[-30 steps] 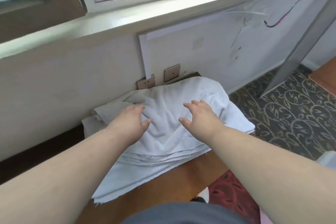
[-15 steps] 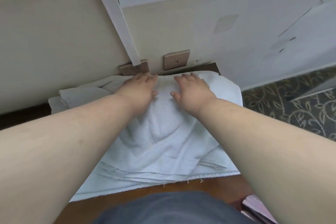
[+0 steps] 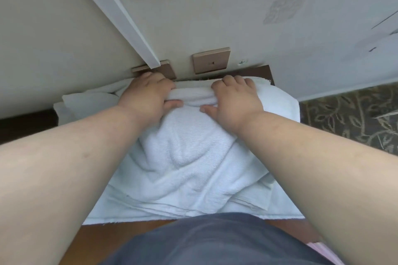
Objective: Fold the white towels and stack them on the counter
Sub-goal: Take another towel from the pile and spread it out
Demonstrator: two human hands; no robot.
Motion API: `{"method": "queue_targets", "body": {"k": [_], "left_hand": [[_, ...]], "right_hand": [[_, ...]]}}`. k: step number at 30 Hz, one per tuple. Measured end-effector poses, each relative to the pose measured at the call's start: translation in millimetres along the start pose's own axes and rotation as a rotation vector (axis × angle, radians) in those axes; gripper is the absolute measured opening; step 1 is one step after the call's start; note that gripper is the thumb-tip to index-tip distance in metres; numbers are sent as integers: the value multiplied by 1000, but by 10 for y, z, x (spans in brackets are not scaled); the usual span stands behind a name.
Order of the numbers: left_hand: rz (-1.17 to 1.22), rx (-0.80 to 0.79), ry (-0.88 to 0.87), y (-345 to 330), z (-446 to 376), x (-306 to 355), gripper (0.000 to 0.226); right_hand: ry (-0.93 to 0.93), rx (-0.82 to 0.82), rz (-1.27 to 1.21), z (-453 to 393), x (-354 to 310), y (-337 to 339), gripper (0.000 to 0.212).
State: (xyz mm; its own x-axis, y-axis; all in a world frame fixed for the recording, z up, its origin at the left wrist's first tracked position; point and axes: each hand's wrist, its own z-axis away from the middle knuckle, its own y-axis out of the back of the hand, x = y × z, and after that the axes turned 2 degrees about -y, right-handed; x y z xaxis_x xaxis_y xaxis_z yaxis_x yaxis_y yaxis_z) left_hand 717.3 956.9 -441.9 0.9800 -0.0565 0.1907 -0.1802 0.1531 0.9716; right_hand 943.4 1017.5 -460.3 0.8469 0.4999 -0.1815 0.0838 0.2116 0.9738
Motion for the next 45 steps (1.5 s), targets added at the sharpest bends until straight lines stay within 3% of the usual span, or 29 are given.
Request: {"method": "queue_targets", "body": {"k": [6,10,15,19,24,28,33,45], "left_hand": [[-38,34,-12,49,113,-124,37],[-93,30,-91,39,249,-160,44],[-295,-130,111,212,355,-529,52],[-115,-49,156,347,580,-499,41],[179,48,308,651,918,-80,26],[325,197,388,977,1279,80,21],[290,282,431,1404,1928,-32,21],[76,560,314,2173,4046,-835,38]], "right_hand": [[101,217,-81,113,85,-66,22],[52,103,-49,157,63,-37,30],[-60,-57,139,139,158,93,54],[-118,53,-57,328,5,203,34],[-49,230,-381,523,-685,639,30],[104,236,-506,579,-1335,876,27],[288,284,-539,717,-1951,1082,39],[724,550,-420,1645,-4045,1401,54]]}}
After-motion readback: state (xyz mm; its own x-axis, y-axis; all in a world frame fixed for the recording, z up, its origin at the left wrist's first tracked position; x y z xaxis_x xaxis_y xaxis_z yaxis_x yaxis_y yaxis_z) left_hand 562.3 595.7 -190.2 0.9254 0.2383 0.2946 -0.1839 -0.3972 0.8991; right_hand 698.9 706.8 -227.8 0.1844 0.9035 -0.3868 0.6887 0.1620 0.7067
